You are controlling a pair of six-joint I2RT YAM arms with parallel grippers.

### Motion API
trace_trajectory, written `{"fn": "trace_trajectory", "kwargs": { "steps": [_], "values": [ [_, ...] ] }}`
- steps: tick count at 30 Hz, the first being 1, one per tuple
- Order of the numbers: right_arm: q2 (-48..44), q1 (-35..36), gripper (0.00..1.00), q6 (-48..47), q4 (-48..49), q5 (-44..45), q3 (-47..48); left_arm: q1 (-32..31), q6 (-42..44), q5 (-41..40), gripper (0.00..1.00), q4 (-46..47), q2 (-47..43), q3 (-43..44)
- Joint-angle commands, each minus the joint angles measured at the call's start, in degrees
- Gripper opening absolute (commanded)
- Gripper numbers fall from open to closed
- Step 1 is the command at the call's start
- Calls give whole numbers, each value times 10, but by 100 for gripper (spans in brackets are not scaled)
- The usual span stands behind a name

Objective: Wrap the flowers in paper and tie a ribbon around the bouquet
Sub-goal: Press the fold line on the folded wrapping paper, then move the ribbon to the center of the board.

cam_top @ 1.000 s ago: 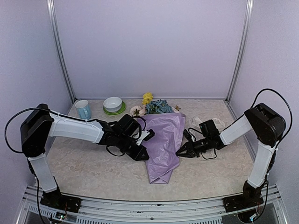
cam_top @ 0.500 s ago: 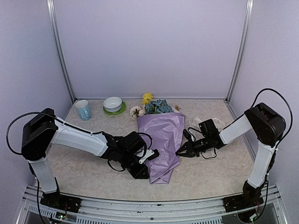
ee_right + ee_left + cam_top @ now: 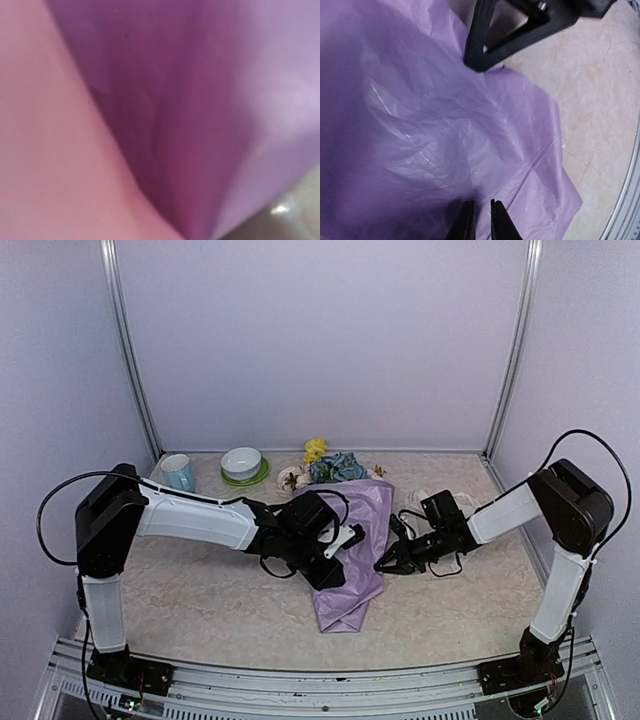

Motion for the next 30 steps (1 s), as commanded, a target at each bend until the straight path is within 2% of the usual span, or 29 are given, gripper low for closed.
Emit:
{"fn": "trace_trajectory", "kwargs": {
  "steps": [1, 2, 6, 10, 13, 17, 19, 22, 24, 30],
  "values": [
    [-34, 6, 0, -23, -57, 27, 29, -18, 28, -16, 13, -30, 49, 10],
    [-44, 6, 0, -29, -71, 31, 35, -23, 31, -11, 13, -32, 54, 11],
    [-87, 6, 15, -60, -155, 78, 74, -32, 37, 4, 13, -40, 73, 14],
    [-137, -4, 19, -105, -280, 186, 123, -31, 35, 11, 13, -33, 70, 6],
    [-176, -46, 26, -106, -336, 252, 133, -31, 36, 17, 14, -31, 71, 5],
    [-196, -109, 30, -125, -370, 317, 136, -32, 37, 18, 14, -32, 72, 7],
    [-181, -115, 42, -143, -391, 363, 157, -33, 37, 17, 14, -32, 73, 7],
    [-143, -115, 56, -174, -395, 349, 195, -34, 37, 15, 14, -33, 75, 10],
    [-113, -115, 61, -180, -378, 323, 208, -35, 38, 14, 14, -36, 76, 12],
    [-6, -105, 66, -177, -377, 283, 246, -37, 37, 8, 15, -36, 76, 13]
  ]
}}
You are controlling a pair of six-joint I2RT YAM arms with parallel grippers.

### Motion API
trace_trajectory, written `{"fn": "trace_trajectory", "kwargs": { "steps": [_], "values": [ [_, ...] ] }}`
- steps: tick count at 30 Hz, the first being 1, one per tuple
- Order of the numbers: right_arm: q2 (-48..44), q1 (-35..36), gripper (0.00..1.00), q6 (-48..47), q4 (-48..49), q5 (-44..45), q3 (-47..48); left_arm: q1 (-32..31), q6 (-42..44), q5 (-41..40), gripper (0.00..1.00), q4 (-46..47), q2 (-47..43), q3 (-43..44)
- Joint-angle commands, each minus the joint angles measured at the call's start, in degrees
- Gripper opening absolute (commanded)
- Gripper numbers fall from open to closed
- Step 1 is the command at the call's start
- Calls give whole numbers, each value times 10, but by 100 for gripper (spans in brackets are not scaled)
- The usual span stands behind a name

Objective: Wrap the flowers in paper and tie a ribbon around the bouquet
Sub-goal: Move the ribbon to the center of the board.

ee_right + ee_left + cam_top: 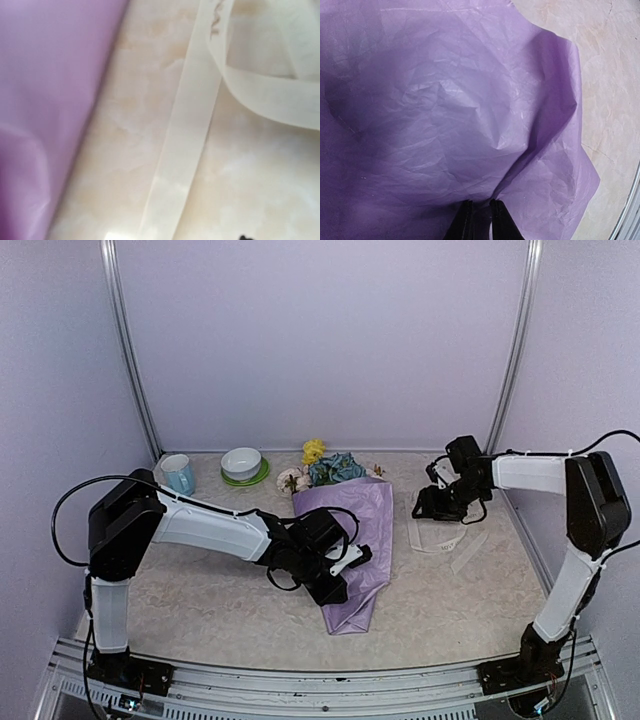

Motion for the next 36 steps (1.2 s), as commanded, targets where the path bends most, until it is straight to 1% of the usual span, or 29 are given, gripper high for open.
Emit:
{"fn": "trace_trajectory", "kwargs": {
  "steps": [1, 4, 5, 6, 8, 10, 11, 12, 15, 19, 22, 23, 24, 26, 27, 28, 30, 31, 35, 36],
  "values": [
    [61, 20, 66, -10, -14, -19, 16, -9, 7, 6, 15, -20, 20, 3],
    [77, 49, 63, -19, -15, -6, 19, -9, 7, 7, 15, -20, 19, 3],
    [80, 57, 61, -20, -14, -5, 18, -9, 7, 7, 15, -21, 20, 4],
    [83, 62, 56, -19, -11, -9, 16, -9, 8, 7, 15, -22, 21, 5],
    [88, 68, 42, -18, 0, -31, 9, -9, 8, 9, 15, -23, 22, 7],
    [88, 69, 18, -16, 7, -52, 1, -9, 8, 8, 16, -25, 23, 8],
    [84, 69, 4, -14, 10, -51, -3, -9, 8, 8, 16, -25, 23, 8],
    [76, 69, 0, -13, 10, -48, -7, -9, 8, 8, 15, -24, 23, 8],
    [47, 69, 0, -23, -1, -73, -22, -9, 9, 10, 16, -25, 24, 8],
    [17, 79, 0, -38, -30, -176, -68, -8, 9, 11, 16, -25, 24, 8],
    [-15, 95, 0, -40, -41, -210, -114, -9, 9, 11, 16, -24, 25, 9],
    [-33, 95, 8, -33, -40, -216, -131, -9, 9, 11, 16, -24, 25, 8],
    [-53, 94, 19, -26, -42, -212, -136, -9, 9, 12, 16, -24, 25, 9],
    [-86, 94, 46, -16, -55, -191, -131, -9, 10, 12, 16, -25, 25, 10],
    [-102, 94, 61, -13, -64, -180, -124, -9, 10, 12, 16, -26, 25, 10],
    [-111, 94, 67, -9, -70, -171, -116, -8, 11, 13, 16, -27, 26, 12],
    [-123, 95, 94, 1, -73, -164, -106, -9, 10, 13, 16, -29, 28, 14],
    [-129, 95, 100, 6, -67, -167, -106, -8, 10, 13, 16, -29, 28, 14],
    [-138, 99, 100, 42, 12, -206, -139, -9, 6, 10, 16, -26, 26, 12],
    [-136, 102, 99, 50, 26, -217, -147, -9, 6, 10, 16, -27, 26, 11]
  ]
}}
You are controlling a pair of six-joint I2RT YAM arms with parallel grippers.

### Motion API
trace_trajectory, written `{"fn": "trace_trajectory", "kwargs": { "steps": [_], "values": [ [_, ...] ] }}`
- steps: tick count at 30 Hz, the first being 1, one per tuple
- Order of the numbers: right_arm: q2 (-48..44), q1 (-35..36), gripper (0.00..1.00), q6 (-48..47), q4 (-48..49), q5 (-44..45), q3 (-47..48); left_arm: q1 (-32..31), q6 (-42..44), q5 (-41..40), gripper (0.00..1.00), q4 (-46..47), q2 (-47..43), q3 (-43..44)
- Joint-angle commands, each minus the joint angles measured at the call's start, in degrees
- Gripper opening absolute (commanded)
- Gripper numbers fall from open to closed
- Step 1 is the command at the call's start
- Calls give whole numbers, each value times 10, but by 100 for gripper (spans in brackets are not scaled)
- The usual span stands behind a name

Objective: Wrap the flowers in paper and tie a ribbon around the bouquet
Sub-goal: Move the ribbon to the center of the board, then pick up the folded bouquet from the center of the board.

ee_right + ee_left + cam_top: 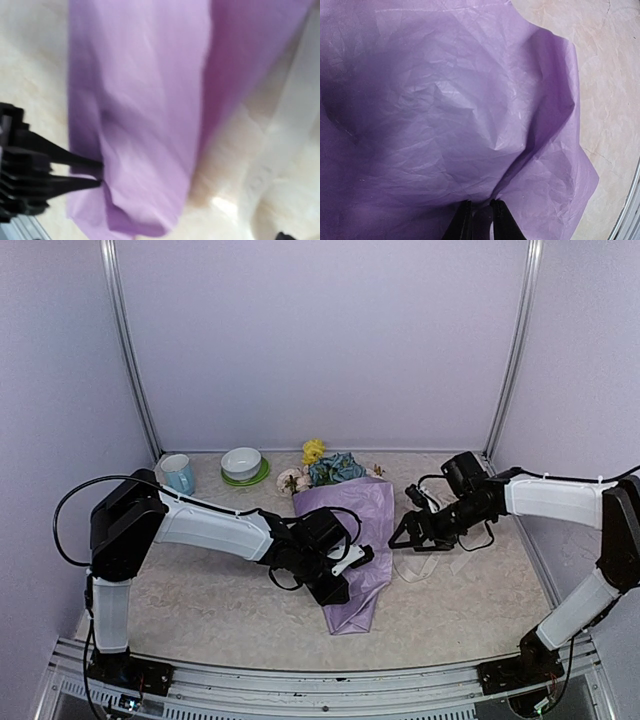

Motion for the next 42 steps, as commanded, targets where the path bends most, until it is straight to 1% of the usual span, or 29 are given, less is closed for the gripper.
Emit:
{"fn": "trace_trajectory", "kwargs": {
  "steps": [1, 3, 5, 7, 8, 13, 15, 19, 21, 23, 25, 27, 33, 35, 36, 38, 40, 42],
  "values": [
    [-2, 11, 95, 48, 73, -42, -33, -7, 2, 7, 16, -20, 20, 1],
    [0, 13, 87, 68, 92, -42, -48, -8, 2, 7, 16, -22, 21, 2],
    [3, 13, 83, 112, 129, -63, -74, -7, 3, 7, 16, -23, 22, 4],
    [19, 16, 82, 139, 184, -105, -101, -7, 2, 8, 16, -24, 22, 4],
    [30, 22, 81, 145, 199, -112, -104, -7, 2, 8, 16, -24, 23, 5],
    [82, 41, 82, 162, 244, -116, -95, -7, 2, 7, 16, -25, 24, 6],
    [100, 44, 80, 174, 270, -122, -94, -7, 2, 7, 16, -26, 23, 6],
    [143, 56, 79, 177, 287, -125, -81, -7, 2, 9, 16, -24, 24, 5],
    [162, 60, 76, 184, 307, -137, -79, -7, 3, 10, 16, -25, 24, 6],
    [174, 63, 69, 191, 324, -146, -74, -7, 3, 10, 16, -24, 23, 4],
    [180, 64, 59, 195, 336, -148, -70, -6, 3, 10, 16, -22, 22, 2],
    [185, 64, 47, 201, 350, -151, -64, -6, 3, 10, 16, -17, 19, -3],
    [209, 64, 21, 206, 367, -165, -50, -5, 1, 11, 16, 2, 7, -20],
    [209, 64, 3, 208, 369, -169, -50, -5, -1, 9, 16, 6, 3, -26],
    [208, 64, 0, 208, 368, -169, -49, -5, -1, 9, 16, 9, 0, -28],
    [205, 64, 0, 208, 360, -167, -46, -6, -4, 10, 18, 20, -13, -36],
    [200, 64, 0, 204, 344, -162, -37, -9, -6, 1, 27, 41, -36, -38],
    [198, 64, 0, 195, 321, -156, -21, -18, 5, -19, 33, 57, -71, -34]
  ]
}}
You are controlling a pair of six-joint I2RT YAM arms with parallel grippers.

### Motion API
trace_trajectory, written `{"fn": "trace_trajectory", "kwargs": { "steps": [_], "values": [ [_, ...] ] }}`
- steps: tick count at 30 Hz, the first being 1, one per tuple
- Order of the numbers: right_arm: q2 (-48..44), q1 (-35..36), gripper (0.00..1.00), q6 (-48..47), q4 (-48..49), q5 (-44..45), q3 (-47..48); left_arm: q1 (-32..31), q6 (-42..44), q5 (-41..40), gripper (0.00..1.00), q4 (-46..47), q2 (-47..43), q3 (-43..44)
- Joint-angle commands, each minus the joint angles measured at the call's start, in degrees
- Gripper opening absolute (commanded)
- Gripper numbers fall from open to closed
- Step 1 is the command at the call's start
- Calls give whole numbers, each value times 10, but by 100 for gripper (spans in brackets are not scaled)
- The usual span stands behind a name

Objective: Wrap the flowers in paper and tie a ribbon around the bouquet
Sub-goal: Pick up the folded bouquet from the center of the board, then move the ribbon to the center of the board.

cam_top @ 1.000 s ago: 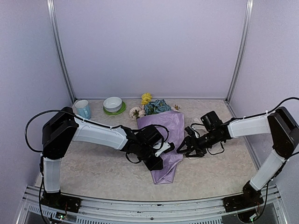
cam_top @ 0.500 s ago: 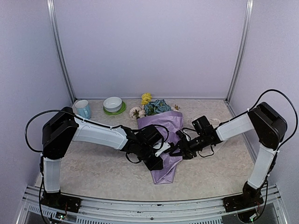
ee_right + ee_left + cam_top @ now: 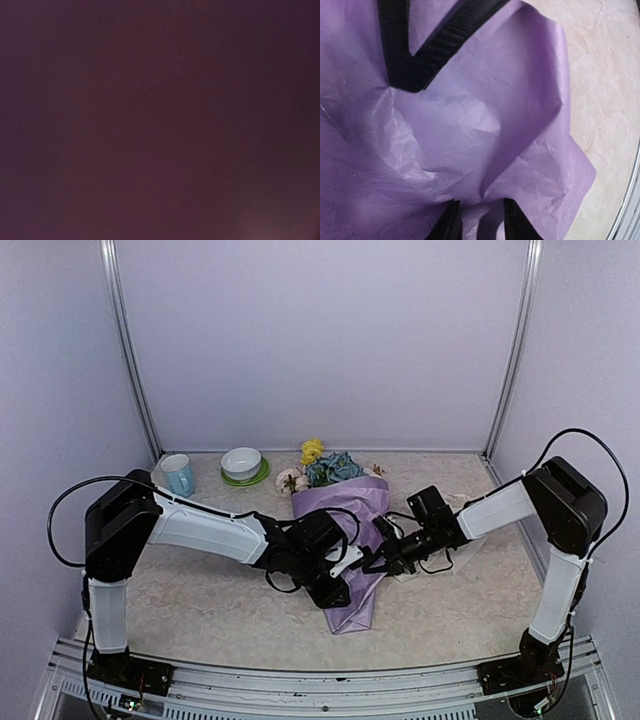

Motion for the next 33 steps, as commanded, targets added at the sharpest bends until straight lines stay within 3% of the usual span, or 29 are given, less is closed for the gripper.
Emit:
{"fn": "trace_trajectory", "kwargs": {
  "steps": [1, 6, 10, 15, 22, 27, 33],
  "values": [
    [-4, 4, 0, -18, -30, 3, 45, -20, 15, -28, 37, 36, -69, -4],
    [11, 4, 0, -65, -99, 13, 86, -56, 97, -43, 50, 57, -85, 45],
    [31, 4, 0, -102, -139, 3, 137, -92, 155, -54, 51, 16, -31, 119],
    [60, 4, 0, -181, -210, 30, 193, -135, 236, -137, 51, -11, 33, 188],
    [89, 4, 0, -236, -249, 36, 236, -133, 297, -192, 52, -14, 89, 230],
    [100, 4, 0, -243, -257, 29, 259, -121, 305, -246, 64, -7, 142, 269],
    [120, 4, 0, -256, -278, 48, 289, -75, 280, -219, 66, -8, 186, 303]
  ]
}}
